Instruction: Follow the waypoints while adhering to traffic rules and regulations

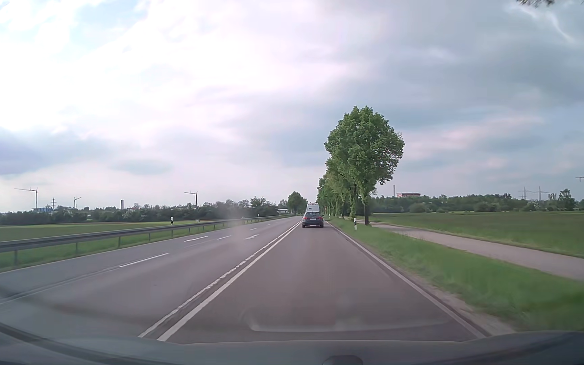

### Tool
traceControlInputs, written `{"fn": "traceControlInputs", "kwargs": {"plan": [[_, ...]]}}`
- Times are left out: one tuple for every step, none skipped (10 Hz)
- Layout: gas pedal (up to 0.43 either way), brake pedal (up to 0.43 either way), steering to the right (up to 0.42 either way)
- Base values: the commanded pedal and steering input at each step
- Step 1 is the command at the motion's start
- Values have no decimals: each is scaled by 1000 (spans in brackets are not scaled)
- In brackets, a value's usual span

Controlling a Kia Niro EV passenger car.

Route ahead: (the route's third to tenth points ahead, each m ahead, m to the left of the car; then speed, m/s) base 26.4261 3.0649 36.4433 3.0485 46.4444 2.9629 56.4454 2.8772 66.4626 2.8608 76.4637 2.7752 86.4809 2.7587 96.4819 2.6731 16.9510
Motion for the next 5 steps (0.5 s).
{"fn": "traceControlInputs", "kwargs": {"plan": [[138, 0, -1], [138, 0, -1], [138, 0, -1], [138, 0, -1], [138, 0, -1]]}}
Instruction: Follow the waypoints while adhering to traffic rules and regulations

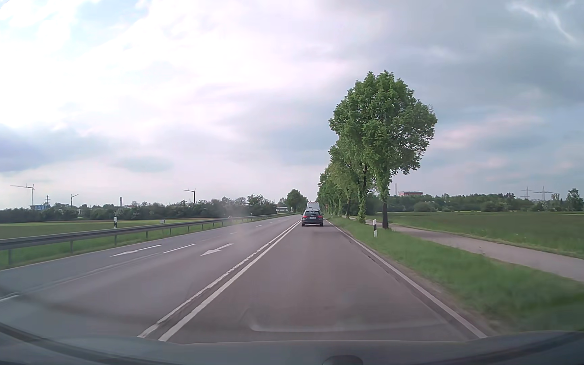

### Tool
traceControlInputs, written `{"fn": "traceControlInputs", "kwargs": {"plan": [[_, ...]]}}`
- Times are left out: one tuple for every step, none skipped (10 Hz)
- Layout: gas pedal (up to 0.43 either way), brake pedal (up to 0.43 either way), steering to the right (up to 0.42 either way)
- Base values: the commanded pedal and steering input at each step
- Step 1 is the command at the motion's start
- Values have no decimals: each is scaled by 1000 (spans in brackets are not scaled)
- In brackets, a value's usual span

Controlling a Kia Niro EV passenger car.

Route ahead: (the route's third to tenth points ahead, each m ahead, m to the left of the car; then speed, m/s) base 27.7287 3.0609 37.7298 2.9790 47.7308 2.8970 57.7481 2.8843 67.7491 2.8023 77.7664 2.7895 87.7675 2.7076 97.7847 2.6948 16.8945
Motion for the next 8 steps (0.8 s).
{"fn": "traceControlInputs", "kwargs": {"plan": [[138, 0, -1], [138, 0, -1], [138, 0, -1], [138, 0, -1], [138, 0, -1], [138, 0, -1], [138, 0, -1], [138, 0, -1]]}}
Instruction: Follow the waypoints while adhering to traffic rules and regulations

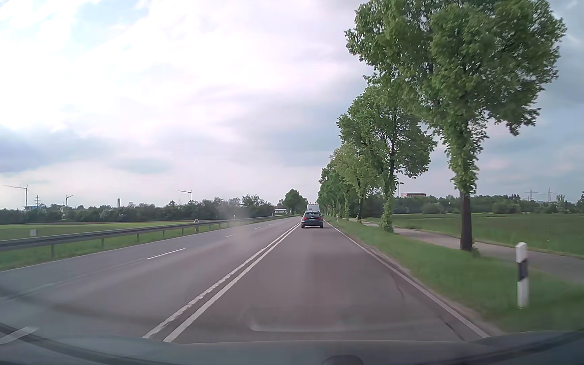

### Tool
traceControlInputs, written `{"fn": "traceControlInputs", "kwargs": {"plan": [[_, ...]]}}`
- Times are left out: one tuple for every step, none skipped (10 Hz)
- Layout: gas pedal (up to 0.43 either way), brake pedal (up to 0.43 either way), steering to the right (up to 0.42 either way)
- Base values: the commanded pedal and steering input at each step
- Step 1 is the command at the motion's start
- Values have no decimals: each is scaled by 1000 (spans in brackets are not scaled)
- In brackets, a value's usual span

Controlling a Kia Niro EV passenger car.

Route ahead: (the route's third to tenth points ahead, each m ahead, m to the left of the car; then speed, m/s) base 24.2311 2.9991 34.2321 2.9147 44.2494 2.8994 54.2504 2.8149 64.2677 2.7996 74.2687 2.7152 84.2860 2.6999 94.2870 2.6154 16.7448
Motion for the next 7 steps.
{"fn": "traceControlInputs", "kwargs": {"plan": [[138, 0, -1], [150, 0, -1], [177, 0, -1], [177, 0, -1], [177, 0, -1], [177, 0, -1], [177, 0, -1]]}}
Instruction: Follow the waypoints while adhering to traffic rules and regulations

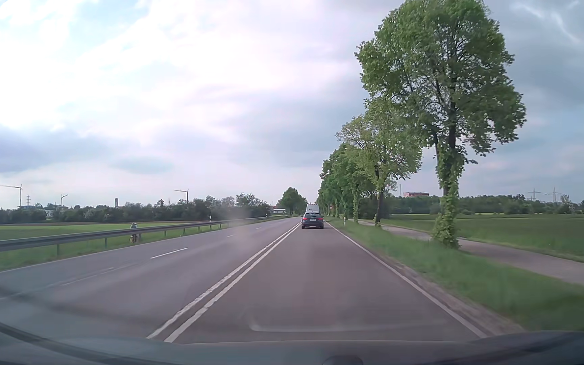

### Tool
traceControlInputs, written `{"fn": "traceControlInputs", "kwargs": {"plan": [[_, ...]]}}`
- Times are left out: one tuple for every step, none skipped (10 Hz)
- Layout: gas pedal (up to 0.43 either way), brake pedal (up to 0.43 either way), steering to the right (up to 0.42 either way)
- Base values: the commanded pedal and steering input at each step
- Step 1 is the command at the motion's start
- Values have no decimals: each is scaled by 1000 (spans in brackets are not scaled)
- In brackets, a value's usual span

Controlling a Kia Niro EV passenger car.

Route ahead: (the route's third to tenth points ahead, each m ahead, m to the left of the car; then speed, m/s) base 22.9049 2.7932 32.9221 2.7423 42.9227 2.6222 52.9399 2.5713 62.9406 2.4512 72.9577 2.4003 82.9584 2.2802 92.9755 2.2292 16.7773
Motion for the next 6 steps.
{"fn": "traceControlInputs", "kwargs": {"plan": [[177, 0, -1], [177, 0, -1], [177, 0, -1], [169, 0, -1], [169, 0, -1], [169, 0, -1]]}}
